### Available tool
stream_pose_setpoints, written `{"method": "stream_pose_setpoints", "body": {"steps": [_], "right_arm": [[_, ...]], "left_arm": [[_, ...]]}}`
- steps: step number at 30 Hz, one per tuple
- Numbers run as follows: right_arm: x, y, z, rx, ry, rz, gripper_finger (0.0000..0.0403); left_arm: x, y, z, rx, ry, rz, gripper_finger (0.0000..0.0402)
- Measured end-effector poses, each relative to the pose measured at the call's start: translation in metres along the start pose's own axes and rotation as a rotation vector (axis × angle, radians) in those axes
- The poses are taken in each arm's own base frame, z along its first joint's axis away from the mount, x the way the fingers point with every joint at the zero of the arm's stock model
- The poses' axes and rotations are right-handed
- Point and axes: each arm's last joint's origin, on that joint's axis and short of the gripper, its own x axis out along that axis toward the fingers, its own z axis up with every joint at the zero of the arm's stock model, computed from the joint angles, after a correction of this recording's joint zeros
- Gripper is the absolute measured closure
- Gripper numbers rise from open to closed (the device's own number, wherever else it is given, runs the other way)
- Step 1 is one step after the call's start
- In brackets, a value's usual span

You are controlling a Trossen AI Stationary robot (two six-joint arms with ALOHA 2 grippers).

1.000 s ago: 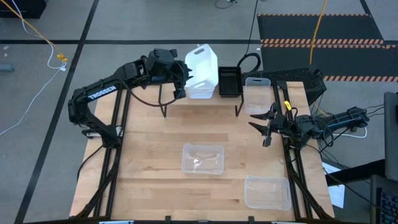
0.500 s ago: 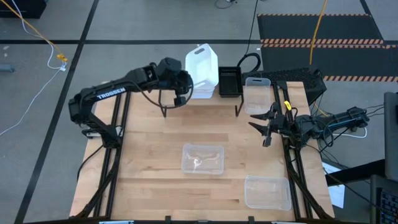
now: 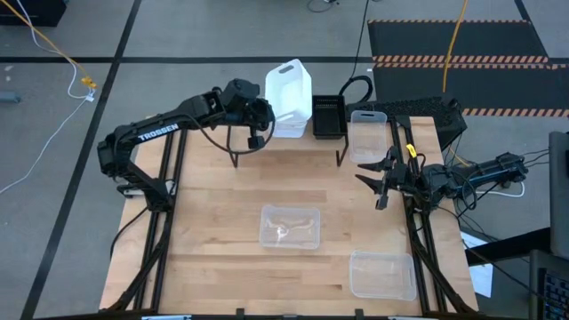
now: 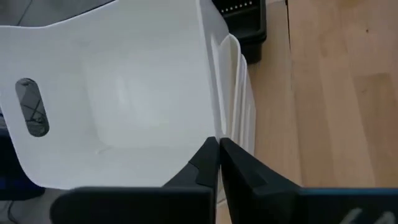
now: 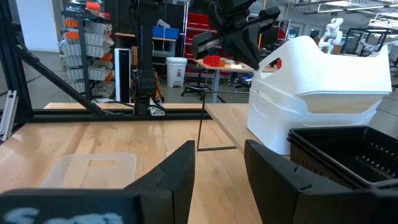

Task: Stack baskets on shelf by color
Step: Stack the white bin on the white bin on the shelf

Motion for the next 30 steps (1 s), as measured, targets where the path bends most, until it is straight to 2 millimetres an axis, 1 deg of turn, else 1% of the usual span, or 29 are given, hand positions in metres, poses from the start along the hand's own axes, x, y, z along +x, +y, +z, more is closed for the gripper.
{"method": "stream_pose_setpoints", "body": {"steps": [2,6,10,13,21,27,30], "right_arm": [[0.0,0.0,0.0,0.0,0.0,0.0,0.0271],[0.0,0.0,0.0,0.0,0.0,0.0,0.0271],[0.0,0.0,0.0,-0.001,0.0,0.0,0.0271],[0.0,0.0,0.0,-0.001,-0.002,0.0,0.0271],[0.0,0.0,0.002,0.006,-0.015,-0.001,0.0271],[0.001,0.0,0.004,0.016,-0.033,-0.002,0.0271],[0.002,0.001,0.003,0.014,-0.029,-0.002,0.0271]], "left_arm": [[-0.005,0.002,0.002,0.0,-0.003,0.019,0.0388],[-0.023,0.01,0.012,0.013,-0.043,0.062,0.0395],[-0.037,0.016,0.021,0.014,-0.068,0.08,0.0395],[-0.044,0.017,0.023,0.016,-0.053,0.073,0.0398],[-0.045,0.014,0.018,0.024,0.034,0.057,0.0398],[-0.045,0.011,0.018,0.031,0.041,0.044,0.0399],[-0.045,0.01,0.019,0.035,0.042,0.038,0.0393]]}}
